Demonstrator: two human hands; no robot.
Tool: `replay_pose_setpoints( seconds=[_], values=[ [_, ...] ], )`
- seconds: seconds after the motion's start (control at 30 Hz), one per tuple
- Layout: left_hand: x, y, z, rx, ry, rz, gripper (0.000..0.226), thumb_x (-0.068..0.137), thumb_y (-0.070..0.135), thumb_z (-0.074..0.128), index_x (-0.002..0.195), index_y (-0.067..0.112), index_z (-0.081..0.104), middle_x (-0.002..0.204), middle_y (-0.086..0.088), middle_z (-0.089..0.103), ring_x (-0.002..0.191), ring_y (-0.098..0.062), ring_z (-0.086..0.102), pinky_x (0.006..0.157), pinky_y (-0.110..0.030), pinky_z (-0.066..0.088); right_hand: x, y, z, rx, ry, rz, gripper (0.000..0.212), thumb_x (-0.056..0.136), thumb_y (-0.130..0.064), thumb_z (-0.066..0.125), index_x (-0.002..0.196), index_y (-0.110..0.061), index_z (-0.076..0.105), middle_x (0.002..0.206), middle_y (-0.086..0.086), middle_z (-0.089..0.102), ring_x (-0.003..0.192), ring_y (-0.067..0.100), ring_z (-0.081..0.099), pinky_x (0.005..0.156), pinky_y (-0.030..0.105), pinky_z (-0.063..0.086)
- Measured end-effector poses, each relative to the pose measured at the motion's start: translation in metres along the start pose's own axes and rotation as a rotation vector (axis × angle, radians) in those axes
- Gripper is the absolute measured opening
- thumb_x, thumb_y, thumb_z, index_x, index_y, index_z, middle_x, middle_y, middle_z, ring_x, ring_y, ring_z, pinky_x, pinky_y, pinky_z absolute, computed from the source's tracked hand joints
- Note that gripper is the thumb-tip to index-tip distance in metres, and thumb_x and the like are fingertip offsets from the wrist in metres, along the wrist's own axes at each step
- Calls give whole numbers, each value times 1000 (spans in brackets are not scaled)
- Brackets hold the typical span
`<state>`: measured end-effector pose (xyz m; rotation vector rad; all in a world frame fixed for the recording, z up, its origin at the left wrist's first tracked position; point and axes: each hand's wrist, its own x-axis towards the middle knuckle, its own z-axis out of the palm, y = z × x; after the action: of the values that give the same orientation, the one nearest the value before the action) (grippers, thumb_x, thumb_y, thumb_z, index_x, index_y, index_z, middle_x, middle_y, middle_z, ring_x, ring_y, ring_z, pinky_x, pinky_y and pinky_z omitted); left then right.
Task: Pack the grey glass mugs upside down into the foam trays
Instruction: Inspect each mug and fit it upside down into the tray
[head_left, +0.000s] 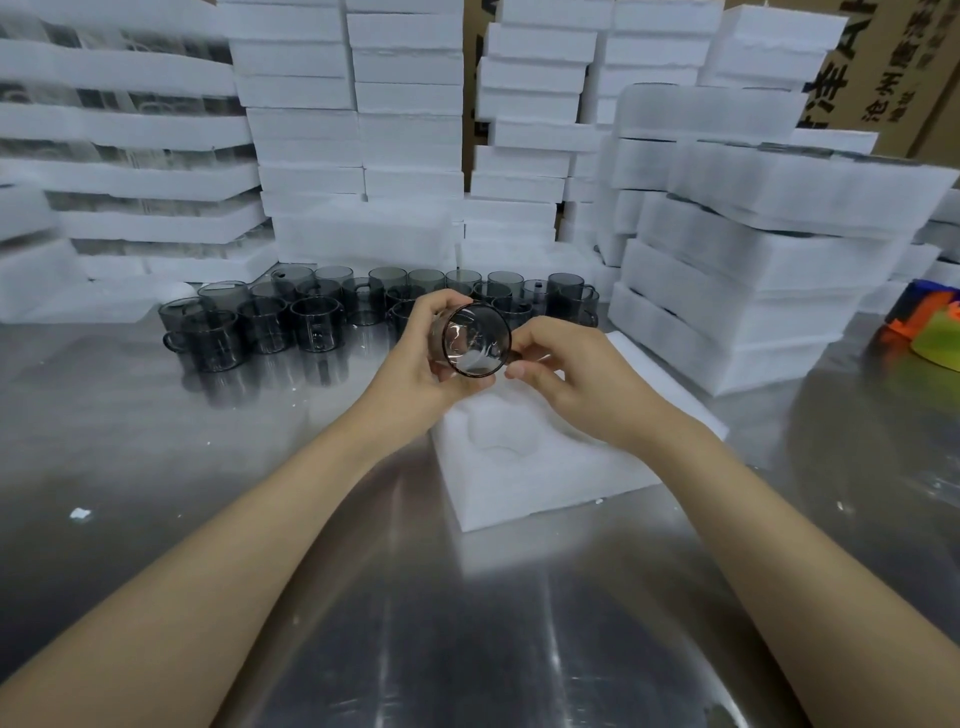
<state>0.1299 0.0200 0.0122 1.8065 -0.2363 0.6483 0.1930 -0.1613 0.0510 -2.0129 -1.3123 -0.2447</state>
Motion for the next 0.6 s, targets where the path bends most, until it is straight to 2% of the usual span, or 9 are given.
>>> replay_pose_setpoints(
  seconds=[0.07, 0.13, 0.27, 0.33, 0.4, 0.47, 0.53, 0.6],
  values=[
    [0, 0, -1, -14, -7, -10, 68, 72, -2, 76, 117, 35, 43, 103, 20, 59, 94, 3, 58, 79, -13, 46, 0, -1, 0, 1, -1, -6, 5, 92, -4, 60, 96, -5, 61, 89, -5, 59, 81, -2, 55, 72, 7, 41],
    [1, 1, -1, -17, -3, -15, 67, 68, 1, 77, 116, 34, 43, 101, 22, 59, 93, 4, 58, 78, -13, 46, 0, -1, 0, -2, -3, -12, 4, 92, -3, 60, 95, -5, 61, 88, -5, 58, 81, -3, 54, 72, 6, 40],
    [1, 1, 0, -25, 5, -22, 66, 66, 5, 76, 114, 35, 43, 100, 16, 59, 90, 4, 59, 76, -13, 46, 0, 0, 0, -14, -12, -4, 5, 92, -5, 60, 97, -6, 62, 90, -3, 60, 82, 7, 57, 73, 8, 41],
    [2, 0, -1, -13, -2, -21, 66, 66, 5, 76, 114, 35, 42, 98, 21, 60, 89, 4, 59, 76, -12, 46, 0, 0, 0, -15, -12, -10, 5, 92, -6, 59, 97, -5, 62, 91, -3, 61, 84, 10, 58, 75, 10, 43],
    [2, -2, -3, -8, -14, -21, 67, 69, 0, 76, 115, 34, 41, 97, 25, 60, 89, 5, 59, 76, -11, 46, 0, 0, 0, -10, -7, -13, 5, 92, -5, 60, 96, -6, 62, 89, -5, 60, 82, 7, 57, 74, 7, 41],
    [2, -3, -3, -16, -25, -21, 68, 71, -4, 76, 116, 34, 41, 102, 17, 59, 90, 5, 59, 76, -10, 46, 0, 0, 0, -5, -6, -9, 5, 92, -5, 60, 96, -7, 62, 87, -8, 58, 82, 2, 56, 73, 6, 40],
    [1, -3, -3, -32, -27, -28, 68, 70, 2, 77, 115, 36, 41, 105, 14, 58, 90, 4, 59, 77, -12, 46, 1, 1, 0, 0, -8, -6, 4, 92, -5, 60, 95, -7, 61, 85, -10, 58, 82, -1, 56, 73, 6, 40],
    [1, -2, -2, -27, -24, -35, 67, 68, 6, 76, 115, 38, 41, 102, 22, 60, 90, 4, 59, 77, -12, 46, 1, 2, 1, 1, -7, -6, 5, 92, -5, 60, 95, -8, 61, 85, -10, 58, 81, 1, 56, 73, 7, 41]
  ],
)
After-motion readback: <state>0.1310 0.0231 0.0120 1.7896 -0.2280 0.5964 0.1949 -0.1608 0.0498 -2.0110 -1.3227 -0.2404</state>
